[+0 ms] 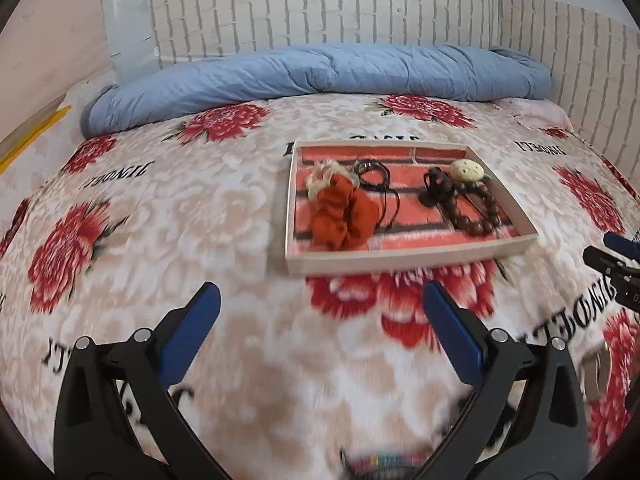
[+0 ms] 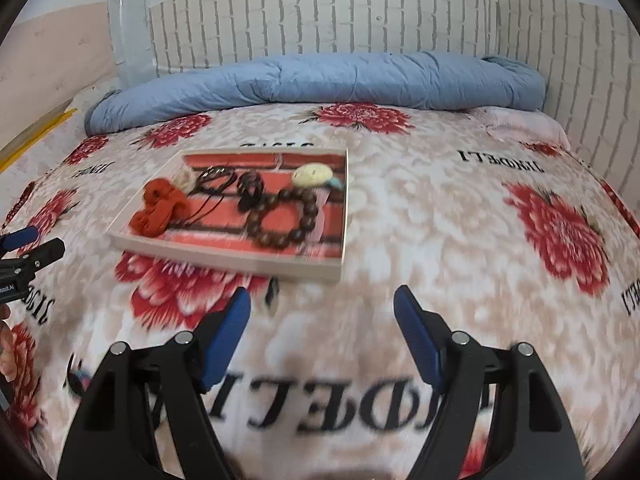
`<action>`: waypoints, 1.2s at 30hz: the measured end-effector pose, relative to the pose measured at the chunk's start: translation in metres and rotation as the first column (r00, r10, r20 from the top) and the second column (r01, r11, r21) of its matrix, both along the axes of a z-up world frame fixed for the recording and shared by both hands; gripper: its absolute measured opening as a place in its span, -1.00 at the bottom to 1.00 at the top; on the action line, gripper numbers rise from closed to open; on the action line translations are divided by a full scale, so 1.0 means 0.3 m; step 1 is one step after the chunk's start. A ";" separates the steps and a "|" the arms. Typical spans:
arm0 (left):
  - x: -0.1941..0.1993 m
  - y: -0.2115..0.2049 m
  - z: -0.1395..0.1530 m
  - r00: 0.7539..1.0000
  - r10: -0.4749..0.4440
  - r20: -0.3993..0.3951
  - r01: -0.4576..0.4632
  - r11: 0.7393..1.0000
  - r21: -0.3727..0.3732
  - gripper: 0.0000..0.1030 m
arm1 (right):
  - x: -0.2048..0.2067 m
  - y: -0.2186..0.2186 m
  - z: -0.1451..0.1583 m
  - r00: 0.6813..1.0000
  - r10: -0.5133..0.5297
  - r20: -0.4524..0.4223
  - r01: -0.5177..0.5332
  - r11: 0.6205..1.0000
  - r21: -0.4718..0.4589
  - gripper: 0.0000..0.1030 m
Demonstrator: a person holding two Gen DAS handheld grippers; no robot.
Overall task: Organize jewelry
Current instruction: 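Move both tools back toward the rainbow claw clip and brown pendant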
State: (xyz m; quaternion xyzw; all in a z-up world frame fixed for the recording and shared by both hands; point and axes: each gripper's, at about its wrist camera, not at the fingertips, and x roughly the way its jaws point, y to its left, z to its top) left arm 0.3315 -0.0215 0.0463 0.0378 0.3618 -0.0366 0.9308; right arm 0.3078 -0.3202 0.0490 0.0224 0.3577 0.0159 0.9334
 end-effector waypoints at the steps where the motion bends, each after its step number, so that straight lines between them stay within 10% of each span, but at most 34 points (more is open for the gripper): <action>1: -0.038 0.008 -0.006 1.000 0.003 0.002 -0.003 1.000 -0.003 0.90 | -0.027 0.007 -0.006 1.000 0.004 0.001 -0.004 1.000 0.004 0.42; 12: -0.269 0.013 -0.101 1.000 0.016 -0.003 -0.016 1.000 -0.011 0.90 | -0.303 0.101 -0.111 0.998 0.035 0.045 -0.036 0.999 0.031 0.42; 36: -0.333 -0.072 -0.243 0.997 -0.017 -0.080 0.016 1.000 -0.012 0.90 | -0.341 0.128 -0.228 0.999 0.035 -0.039 -0.034 0.999 0.030 0.07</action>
